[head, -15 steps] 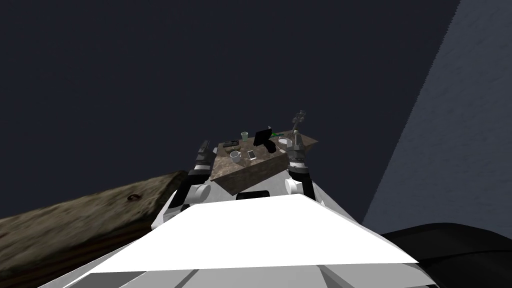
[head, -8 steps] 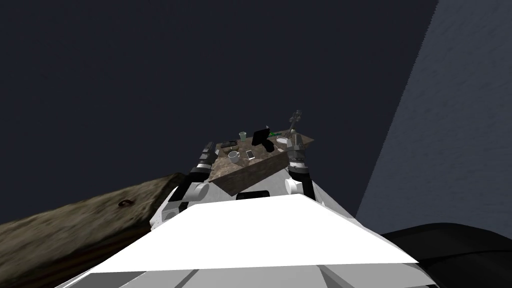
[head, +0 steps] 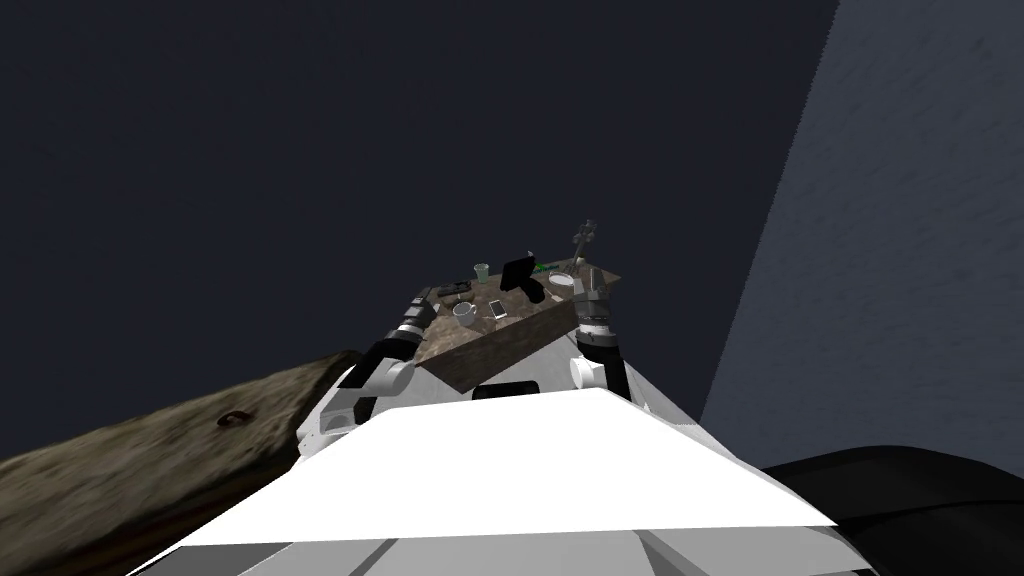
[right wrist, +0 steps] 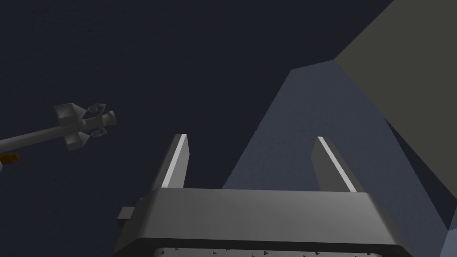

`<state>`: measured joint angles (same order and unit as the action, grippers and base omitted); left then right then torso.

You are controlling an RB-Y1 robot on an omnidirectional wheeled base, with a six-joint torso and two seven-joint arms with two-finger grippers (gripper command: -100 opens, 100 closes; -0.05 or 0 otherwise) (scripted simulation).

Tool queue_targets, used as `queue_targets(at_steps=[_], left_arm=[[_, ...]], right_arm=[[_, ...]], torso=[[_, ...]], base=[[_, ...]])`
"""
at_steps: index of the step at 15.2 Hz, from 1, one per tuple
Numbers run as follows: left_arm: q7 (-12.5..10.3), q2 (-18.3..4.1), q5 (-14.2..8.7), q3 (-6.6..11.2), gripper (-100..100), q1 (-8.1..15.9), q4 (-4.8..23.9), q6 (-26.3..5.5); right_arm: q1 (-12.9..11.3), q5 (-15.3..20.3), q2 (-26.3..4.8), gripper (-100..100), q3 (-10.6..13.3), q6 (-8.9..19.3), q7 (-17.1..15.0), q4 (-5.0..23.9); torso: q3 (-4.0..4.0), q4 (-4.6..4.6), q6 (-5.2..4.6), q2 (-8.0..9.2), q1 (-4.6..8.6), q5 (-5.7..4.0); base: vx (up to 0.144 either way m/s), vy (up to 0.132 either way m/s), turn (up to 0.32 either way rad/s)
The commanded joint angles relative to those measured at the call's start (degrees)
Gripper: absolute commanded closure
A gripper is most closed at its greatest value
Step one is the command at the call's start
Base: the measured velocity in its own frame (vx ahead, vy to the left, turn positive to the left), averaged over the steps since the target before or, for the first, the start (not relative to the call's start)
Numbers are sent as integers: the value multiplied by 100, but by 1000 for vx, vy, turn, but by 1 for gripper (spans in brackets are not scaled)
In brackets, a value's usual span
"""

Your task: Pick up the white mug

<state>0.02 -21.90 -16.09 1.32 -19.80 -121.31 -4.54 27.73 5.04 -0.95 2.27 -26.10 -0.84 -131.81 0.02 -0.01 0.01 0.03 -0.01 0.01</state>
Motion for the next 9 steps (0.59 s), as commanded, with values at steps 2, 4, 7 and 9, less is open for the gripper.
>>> queue_targets(at_steps=[2, 4, 7, 9], left_arm=[[26, -156, -132, 16, -100, 141, 116, -372], [26, -156, -132, 16, -100, 141, 116, -507], [40, -318, -271, 39, -100, 257, 223, -913], [54, -476, -414, 62, -100, 377, 332, -1115]], right_arm=[[-1, 0, 0, 0, 0, 0, 0, 0], [0, 0, 0, 0, 0, 0, 0, 0], [-1, 0, 0, 0, 0, 0, 0, 0], [0, 0, 0, 0, 0, 0, 0, 0]], torso=[[0, 0, -3, 0, 1, 0], [0, 0, -1, 0, 1, -1], [0, 0, -2, 0, 2, -1], [0, 0, 0, 0, 0, 0]], base=[[-13, -4, -104], [-8, 0, -25], [-12, -4, -88], [-9, -2, -51]])
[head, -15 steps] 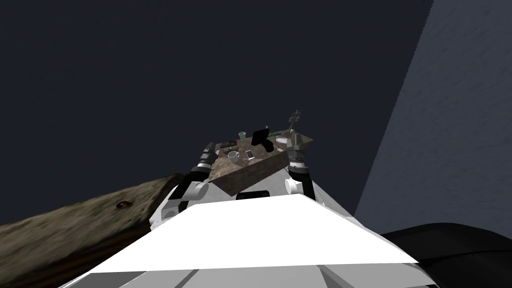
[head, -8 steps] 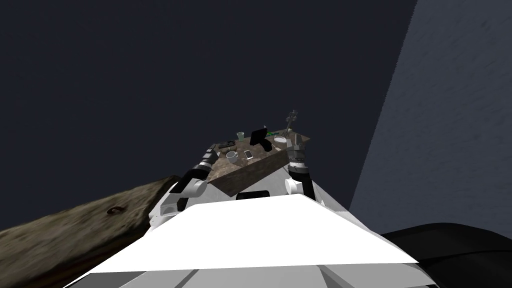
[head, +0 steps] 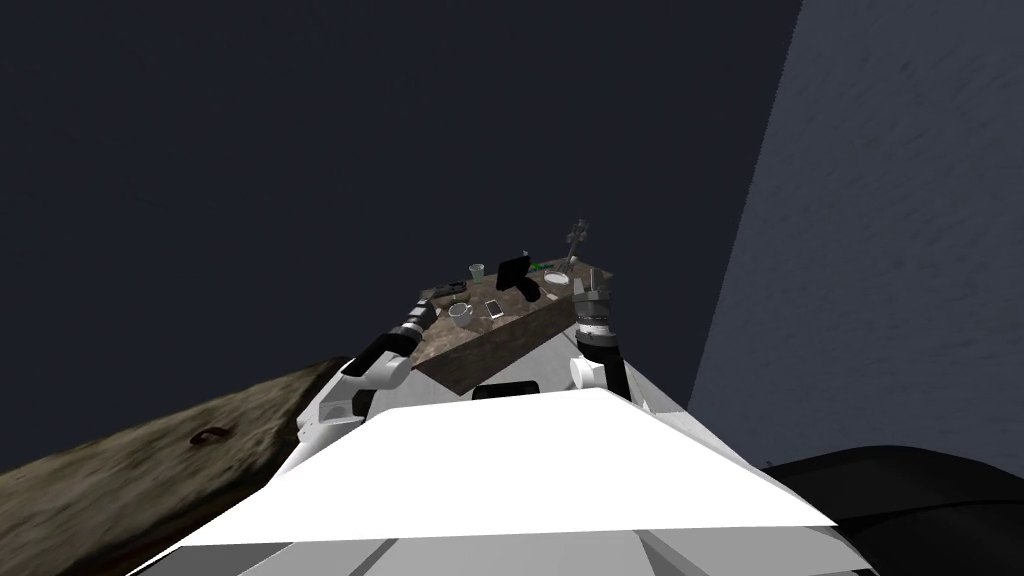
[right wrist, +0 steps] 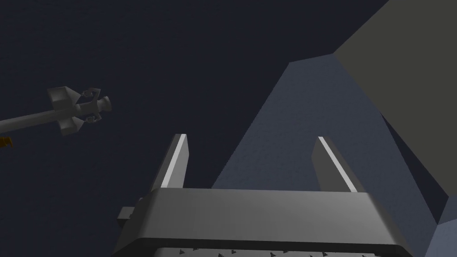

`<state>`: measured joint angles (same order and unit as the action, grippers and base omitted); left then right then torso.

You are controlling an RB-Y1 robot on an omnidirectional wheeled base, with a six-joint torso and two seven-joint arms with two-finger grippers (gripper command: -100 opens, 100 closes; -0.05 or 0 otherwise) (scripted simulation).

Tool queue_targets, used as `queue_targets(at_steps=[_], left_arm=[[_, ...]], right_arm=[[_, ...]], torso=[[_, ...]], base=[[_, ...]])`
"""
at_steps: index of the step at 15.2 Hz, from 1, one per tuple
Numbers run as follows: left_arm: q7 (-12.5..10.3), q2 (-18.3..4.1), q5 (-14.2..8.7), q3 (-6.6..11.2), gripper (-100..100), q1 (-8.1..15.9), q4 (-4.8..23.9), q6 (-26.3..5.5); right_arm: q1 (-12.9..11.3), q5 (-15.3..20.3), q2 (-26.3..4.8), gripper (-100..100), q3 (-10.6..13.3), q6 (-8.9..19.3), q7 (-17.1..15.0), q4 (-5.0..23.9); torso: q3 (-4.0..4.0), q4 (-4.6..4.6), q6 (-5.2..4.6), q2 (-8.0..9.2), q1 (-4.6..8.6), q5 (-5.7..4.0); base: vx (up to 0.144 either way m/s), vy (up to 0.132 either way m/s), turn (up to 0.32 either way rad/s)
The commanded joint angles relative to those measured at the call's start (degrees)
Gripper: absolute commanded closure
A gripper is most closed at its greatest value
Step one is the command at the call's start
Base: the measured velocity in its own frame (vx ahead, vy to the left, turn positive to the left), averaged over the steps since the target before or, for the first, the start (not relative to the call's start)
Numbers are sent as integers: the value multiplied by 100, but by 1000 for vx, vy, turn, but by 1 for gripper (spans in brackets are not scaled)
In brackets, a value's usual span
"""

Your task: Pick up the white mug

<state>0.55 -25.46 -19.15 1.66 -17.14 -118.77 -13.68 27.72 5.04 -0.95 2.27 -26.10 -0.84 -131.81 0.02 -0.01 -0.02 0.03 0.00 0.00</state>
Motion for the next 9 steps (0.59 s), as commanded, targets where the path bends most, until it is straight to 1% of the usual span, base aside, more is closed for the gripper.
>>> queue_targets(at_steps=[1, 2, 3, 4, 6, 7, 8, 9], left_arm=[[1, -120, -108, 29, -100, 111, 78, -286], [1, -120, -108, 29, -100, 111, 78, -394], [1, -120, -108, 29, -100, 111, 78, -414], [15, -275, -254, 53, -100, 233, 190, -607], [15, -275, -254, 53, -100, 233, 190, -838], [15, -275, -254, 53, -100, 233, 190, -839], [30, -426, -402, 76, -100, 358, 303, -1059], [30, -426, -402, 76, -100, 358, 303, -1172]], right_arm=[[0, 0, 0, 0, 0, 0, 0, 0], [0, 0, 0, 0, 0, 0, 0, 0], [0, 0, 0, 0, 0, 0, 0, 0], [1, 0, 0, 0, 0, 0, 0, 0], [0, 0, 0, 0, 0, 0, 0, 0], [0, 0, 0, 0, 0, 0, 0, 0], [1, 0, 0, 0, 0, 0, 0, 0], [0, 0, 0, 0, 0, 0, 0, 0]], torso=[[0, 0, 0, 0, 0, 0], [0, 0, 0, 0, 0, 0], [0, 0, 2, 0, -1, 0], [0, 0, 3, 0, -1, 0], [0, 0, 0, 0, 0, 0], [0, 0, 2, 0, 0, 0], [0, 0, 3, 0, 0, 0], [0, 0, -1, 0, 0, 0]], base=[[-14, -5, -140], [-11, -1, -48], [-7, 1, 16], [-10, -6, -96], [-13, -3, -91], [-7, -1, 0], [-12, -6, -106], [-15, -5, -136]])
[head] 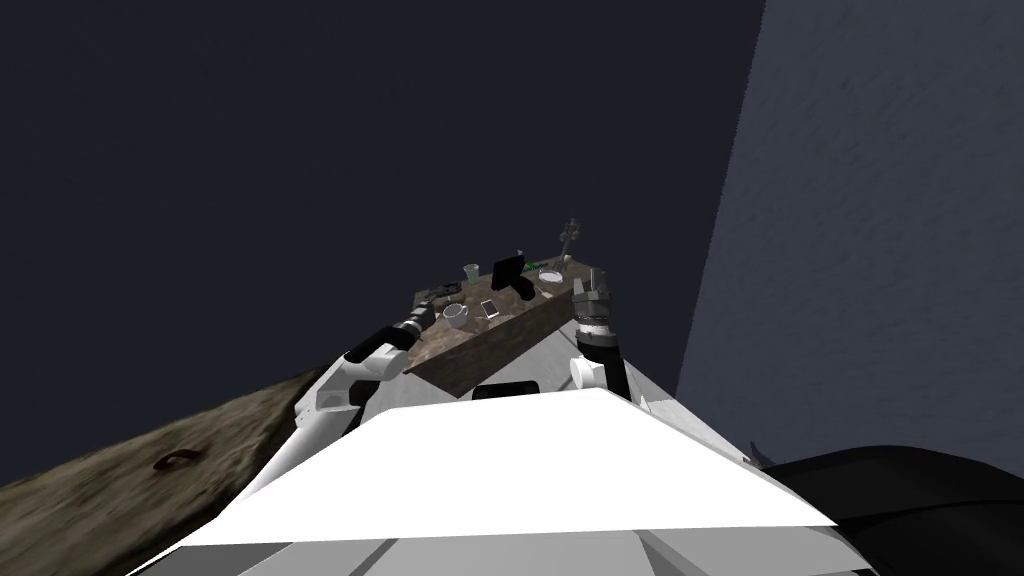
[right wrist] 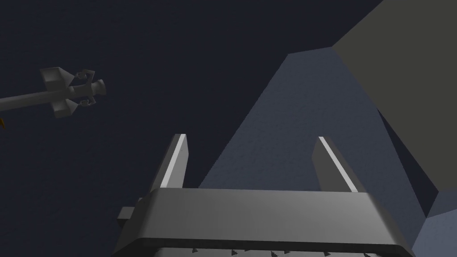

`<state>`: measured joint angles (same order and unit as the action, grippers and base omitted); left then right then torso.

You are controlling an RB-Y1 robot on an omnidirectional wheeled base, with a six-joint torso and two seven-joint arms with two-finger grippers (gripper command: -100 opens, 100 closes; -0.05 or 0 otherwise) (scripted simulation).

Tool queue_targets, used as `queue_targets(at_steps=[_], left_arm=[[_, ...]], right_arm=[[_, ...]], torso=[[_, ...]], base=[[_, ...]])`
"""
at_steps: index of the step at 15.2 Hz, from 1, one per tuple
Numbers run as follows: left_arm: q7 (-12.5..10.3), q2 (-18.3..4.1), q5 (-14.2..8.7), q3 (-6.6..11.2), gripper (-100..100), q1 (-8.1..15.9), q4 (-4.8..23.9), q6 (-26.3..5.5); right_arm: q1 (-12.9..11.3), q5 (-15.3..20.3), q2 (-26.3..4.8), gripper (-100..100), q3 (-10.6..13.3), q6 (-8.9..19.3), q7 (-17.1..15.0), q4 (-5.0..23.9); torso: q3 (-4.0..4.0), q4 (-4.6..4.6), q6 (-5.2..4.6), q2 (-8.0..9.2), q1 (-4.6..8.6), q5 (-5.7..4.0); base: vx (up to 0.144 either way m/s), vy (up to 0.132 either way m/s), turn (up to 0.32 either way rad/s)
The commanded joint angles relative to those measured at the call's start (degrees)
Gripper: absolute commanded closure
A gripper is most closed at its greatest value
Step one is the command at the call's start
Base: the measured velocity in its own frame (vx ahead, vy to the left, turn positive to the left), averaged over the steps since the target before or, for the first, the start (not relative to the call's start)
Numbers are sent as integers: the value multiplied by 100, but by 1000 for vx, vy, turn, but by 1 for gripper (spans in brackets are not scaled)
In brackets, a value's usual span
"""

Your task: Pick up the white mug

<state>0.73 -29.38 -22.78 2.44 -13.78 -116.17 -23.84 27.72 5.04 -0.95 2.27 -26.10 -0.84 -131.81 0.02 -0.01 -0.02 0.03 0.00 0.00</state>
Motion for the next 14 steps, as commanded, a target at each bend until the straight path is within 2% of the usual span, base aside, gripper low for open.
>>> queue_targets(at_steps=[1, 2, 5, 6, 9, 10, 13, 14], left_arm=[[12, -34, -39, -3, -100, 22, 43, -255], [26, -181, -189, 21, -100, 148, 158, -392], [26, -181, -189, 21, -100, 148, 158, -691], [41, -324, -341, 45, -100, 276, 273, -845], [41, -324, -341, 45, -100, 276, 273, -1132], [56, -464, -493, 69, -100, 404, 389, -1300], [56, -464, -493, 69, -100, 404, 389, -1574], [71, -599, -645, 93, -100, 533, 505, -1735]], right_arm=[[0, 0, 0, 0, 0, 0, 0, 0], [0, 0, 0, 0, 0, 0, 0, 0], [0, 0, 0, 0, 0, 0, 0, 0], [1, 0, 0, 0, 0, 0, 0, 0], [0, 0, 0, 0, 0, 0, 0, 0], [1, 0, 0, 0, 0, 0, 0, 0], [1, 0, 0, 0, 0, 0, 0, 0], [1, 0, 0, 0, 0, 0, 0, 0]], torso=[[0, 0, 0, 0, 0, 0], [0, 0, 2, 0, 0, 1], [0, 0, 3, 1, 1, 0], [0, 0, 3, 0, 0, 0], [-1, 0, 2, -1, 1, 0], [-1, 0, 4, -1, 0, 1], [-1, 0, 3, -1, 1, 0], [-1, 0, 4, -1, 0, 1]], base=[[-11, -2, -51], [-13, -8, -105], [-10, -5, -58], [-9, -7, -110], [-8, -4, -63], [-8, -8, -118], [-7, -4, -61], [-8, -7, -106]])
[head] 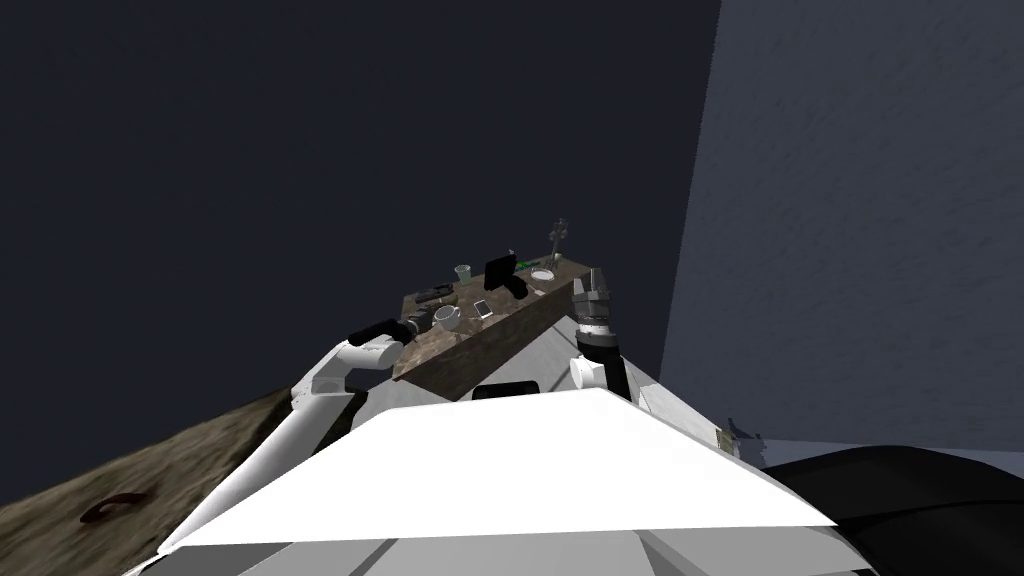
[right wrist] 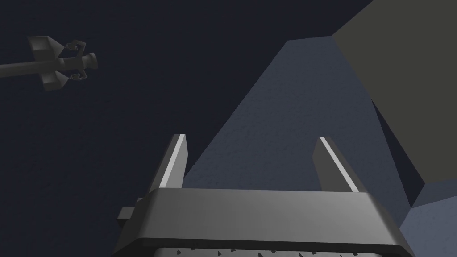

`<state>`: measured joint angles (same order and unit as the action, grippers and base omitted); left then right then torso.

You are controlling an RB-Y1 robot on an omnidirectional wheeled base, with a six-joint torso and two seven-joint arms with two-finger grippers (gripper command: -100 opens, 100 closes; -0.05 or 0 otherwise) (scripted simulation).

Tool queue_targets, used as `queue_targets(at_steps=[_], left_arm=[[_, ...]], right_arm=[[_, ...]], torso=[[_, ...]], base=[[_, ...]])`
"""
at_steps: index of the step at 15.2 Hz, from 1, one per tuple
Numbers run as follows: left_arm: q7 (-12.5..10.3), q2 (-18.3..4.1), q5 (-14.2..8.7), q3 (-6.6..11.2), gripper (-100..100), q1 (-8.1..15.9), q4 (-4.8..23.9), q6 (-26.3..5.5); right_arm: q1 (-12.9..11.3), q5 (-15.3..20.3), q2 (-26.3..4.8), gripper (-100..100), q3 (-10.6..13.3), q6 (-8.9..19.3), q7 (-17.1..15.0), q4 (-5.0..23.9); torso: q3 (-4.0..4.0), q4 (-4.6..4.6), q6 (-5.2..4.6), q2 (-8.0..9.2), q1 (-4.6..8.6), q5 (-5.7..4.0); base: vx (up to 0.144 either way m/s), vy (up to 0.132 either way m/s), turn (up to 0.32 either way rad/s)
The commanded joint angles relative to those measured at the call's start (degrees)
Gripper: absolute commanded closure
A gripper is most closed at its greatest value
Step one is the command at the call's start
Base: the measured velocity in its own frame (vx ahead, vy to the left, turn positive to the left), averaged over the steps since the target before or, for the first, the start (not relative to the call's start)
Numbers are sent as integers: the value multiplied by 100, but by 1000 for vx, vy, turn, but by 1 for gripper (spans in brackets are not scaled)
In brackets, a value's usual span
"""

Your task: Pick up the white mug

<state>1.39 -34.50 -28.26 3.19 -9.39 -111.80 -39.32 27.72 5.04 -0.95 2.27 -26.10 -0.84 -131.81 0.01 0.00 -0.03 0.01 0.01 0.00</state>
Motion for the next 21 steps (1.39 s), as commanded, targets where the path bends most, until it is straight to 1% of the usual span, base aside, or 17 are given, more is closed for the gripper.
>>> queue_targets(at_steps=[1, 3, 4, 6, 7, 8, 10, 11, 12, 14, 15, 16, 18, 19, 20, 21], left_arm=[[5, -87, -96, 19, -100, 93, 68, -286], [5, -87, -96, 19, -100, 93, 68, -468], [20, -218, -247, 43, -100, 222, 184, -627], [20, -218, -247, 43, -100, 222, 184, -872], [20, -218, -247, 43, -100, 222, 184, -909], [35, -346, -397, 67, -100, 350, 299, -1092], [35, -346, -397, 67, -100, 350, 299, -1320], [35, -346, -397, 67, -100, 350, 299, -1346], [49, -469, -545, 91, -100, 476, 413, -1538], [49, -469, -545, 91, -100, 476, 413, -1757], [49, -469, -545, 91, -100, 476, 413, -1779], [63, -589, -690, 115, -100, 601, 525, -1977], [63, -589, -690, 115, -100, 601, 525, -2197], [63, -589, -690, 115, -100, 601, 525, -2205], [77, -704, -832, 139, -100, 724, 636, -2407], [77, -704, -832, 139, -100, 724, 636, -2504]], right_arm=[[0, 0, 0, 0, 0, 0, 0, 0], [0, 0, 0, 0, 0, 0, 0, 0], [1, 0, 0, 0, 0, 0, 0, 0], [0, 0, 0, 0, 0, 0, 0, 0], [0, 0, 0, 0, 0, 0, 0, 0], [1, 0, 0, 0, 0, 0, 0, 0], [0, 0, 0, 0, 0, 0, 0, 0], [1, 0, 0, 0, 0, 0, 0, 0], [1, 0, 0, 0, 0, 0, 0, 0], [0, 0, 0, 0, 0, 0, 0, 0], [1, 0, 0, 0, 0, 0, 0, 0], [1, 0, 0, 0, 0, 0, 0, 0], [0, 0, 0, 0, 0, 0, 0, 0], [1, 0, 0, 0, 0, 0, 0, 0], [1, 0, 0, 0, 0, 0, 0, 0], [0, 0, 0, 0, 0, 0, 0, 0]], torso=[[0, 0, 0, 0, 0, 0], [0, 0, 3, 0, 0, 0], [0, 0, 4, 0, 0, 0], [0, 0, 1, 0, 1, 0], [0, 0, 3, 0, 1, 0], [0, 0, 4, 0, -1, 0], [-1, 0, 1, -1, 1, 0], [-1, 0, 3, -1, 0, 0], [-1, 1, 4, -1, -1, 1], [-1, 0, 1, -1, 0, 0], [-1, 0, 3, -1, 0, 0], [-1, 1, 4, -1, -1, 1], [-1, 1, 2, -2, 0, 0], [-1, 1, 3, -2, 0, 0], [-1, 1, 4, -2, -1, 1], [-1, 0, 1, -3, 0, 0]], base=[[-9, -7, -136], [-3, -2, -26], [-5, -8, -91], [-6, -6, -102], [0, 0, 0], [-4, -6, -103], [-4, -4, -95], [0, 0, 0], [-3, -7, -101], [-3, -4, -96], [0, 0, 0], [-1, -5, -102], [-1, -3, -86], [0, 0, 0], [0, -5, -106], [0, -4, -137]])
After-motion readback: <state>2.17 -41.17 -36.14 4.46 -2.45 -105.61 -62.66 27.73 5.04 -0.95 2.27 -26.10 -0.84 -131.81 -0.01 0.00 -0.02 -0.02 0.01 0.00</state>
